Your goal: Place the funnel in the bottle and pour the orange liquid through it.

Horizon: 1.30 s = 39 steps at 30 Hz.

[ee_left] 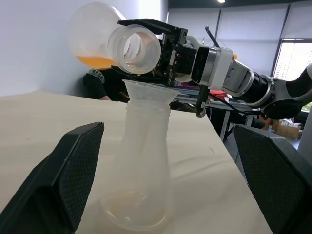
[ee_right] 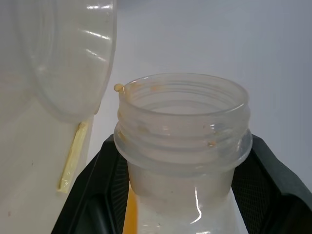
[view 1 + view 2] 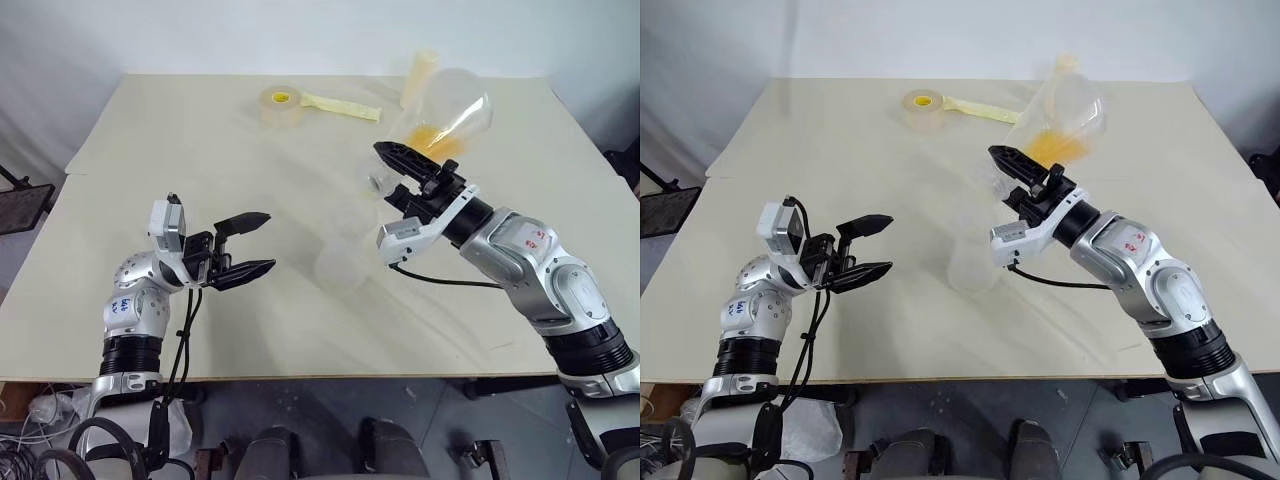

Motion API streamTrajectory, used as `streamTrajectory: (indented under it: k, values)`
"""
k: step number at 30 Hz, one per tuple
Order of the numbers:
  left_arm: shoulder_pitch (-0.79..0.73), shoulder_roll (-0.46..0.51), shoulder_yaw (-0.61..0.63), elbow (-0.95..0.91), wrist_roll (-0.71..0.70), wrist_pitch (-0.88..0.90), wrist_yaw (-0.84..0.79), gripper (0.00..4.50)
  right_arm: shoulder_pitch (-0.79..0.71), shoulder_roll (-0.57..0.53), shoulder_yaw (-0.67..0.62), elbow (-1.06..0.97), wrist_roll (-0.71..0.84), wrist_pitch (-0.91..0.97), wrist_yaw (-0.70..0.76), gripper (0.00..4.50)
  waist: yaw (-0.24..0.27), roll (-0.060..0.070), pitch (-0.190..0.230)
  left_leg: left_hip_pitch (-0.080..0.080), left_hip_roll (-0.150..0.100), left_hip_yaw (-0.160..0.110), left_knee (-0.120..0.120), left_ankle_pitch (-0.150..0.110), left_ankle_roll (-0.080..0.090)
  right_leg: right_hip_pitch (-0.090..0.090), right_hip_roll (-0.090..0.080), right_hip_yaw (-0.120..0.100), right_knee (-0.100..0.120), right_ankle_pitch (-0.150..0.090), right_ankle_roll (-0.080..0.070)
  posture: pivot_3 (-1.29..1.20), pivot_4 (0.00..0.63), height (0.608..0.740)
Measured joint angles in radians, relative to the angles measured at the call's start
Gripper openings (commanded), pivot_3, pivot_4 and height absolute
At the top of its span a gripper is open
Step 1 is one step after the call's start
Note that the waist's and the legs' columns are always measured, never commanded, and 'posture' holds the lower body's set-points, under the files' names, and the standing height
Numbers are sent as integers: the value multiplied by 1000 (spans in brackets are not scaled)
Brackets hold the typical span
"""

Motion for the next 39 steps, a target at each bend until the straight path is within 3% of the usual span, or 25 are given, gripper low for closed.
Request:
streamTrajectory:
  k: [39]
  values:
    - [-3, -9, -1, 0, 0, 0, 0, 4500, -53, -34, 0, 84, -133, -155, -124, 2430, 0, 0, 0, 0, 1, 0, 0, 0, 0, 0, 0, 0, 0, 0, 0, 0, 150, 740]
